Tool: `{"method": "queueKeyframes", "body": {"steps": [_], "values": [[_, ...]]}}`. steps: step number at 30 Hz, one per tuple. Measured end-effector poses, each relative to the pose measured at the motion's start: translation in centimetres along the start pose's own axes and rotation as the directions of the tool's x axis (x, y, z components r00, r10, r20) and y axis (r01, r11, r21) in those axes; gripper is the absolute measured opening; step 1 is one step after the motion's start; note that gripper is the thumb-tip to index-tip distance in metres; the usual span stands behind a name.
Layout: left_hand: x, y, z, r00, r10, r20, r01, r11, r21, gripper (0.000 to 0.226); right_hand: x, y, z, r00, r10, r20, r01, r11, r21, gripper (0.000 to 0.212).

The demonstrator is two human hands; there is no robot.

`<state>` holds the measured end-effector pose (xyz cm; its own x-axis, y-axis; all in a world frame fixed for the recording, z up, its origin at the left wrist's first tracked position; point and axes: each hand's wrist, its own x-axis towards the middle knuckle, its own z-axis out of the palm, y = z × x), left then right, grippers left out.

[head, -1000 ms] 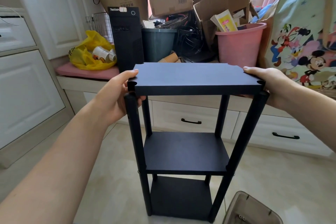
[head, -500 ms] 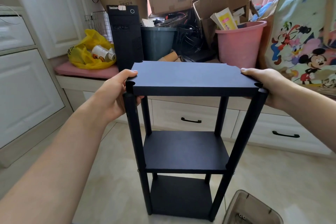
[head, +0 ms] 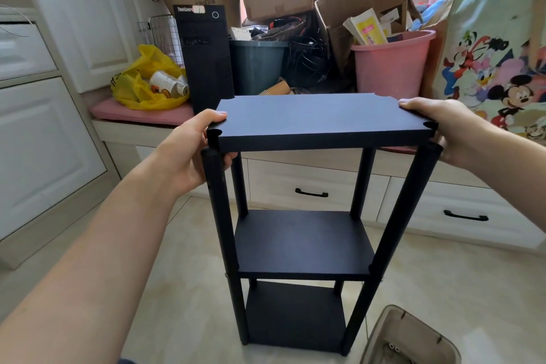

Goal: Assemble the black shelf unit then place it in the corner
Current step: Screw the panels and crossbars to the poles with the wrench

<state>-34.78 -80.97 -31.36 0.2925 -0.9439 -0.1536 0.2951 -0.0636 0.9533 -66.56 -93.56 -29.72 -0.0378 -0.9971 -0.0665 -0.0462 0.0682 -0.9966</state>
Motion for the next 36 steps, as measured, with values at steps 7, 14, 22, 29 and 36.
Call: {"method": "queueKeyframes", "body": {"steps": [7,14,22,29,36], "values": [[0.1,-0.1,-0.2,1.0,-0.014,0.027,0.015,1.0,-0.024,0.034,0.2,-0.2,-0.1,1.0,-0.013,0.019,0.013,1.0,0.007,0.04],[0.6,-0.3,-0.5,1.0,-0.031,-0.001,0.031,0.999,-0.026,0.037,0.5,0.6,0.0,1.0,0.007,0.03,-0.005,0.998,-0.061,0.031],[1.0,-1.3,-0.9,1.0,-0.011,-0.028,0.012,0.999,0.038,0.031,1.0,2.0,-0.2,0.993,0.067,0.095,-0.062,0.997,-0.05,0.024],[1.2,-2.1,-1.5,0.997,-0.079,0.023,0.079,0.997,0.02,0.028,1.1,3.4,-0.7,0.979,0.095,0.178,-0.096,0.995,-0.001,0.016],[1.4,-2.9,-1.8,0.992,-0.127,0.028,0.125,0.991,0.037,0.02,1.0,4.4,-0.6,0.968,0.159,0.194,-0.17,0.985,0.04,0.021]]}}
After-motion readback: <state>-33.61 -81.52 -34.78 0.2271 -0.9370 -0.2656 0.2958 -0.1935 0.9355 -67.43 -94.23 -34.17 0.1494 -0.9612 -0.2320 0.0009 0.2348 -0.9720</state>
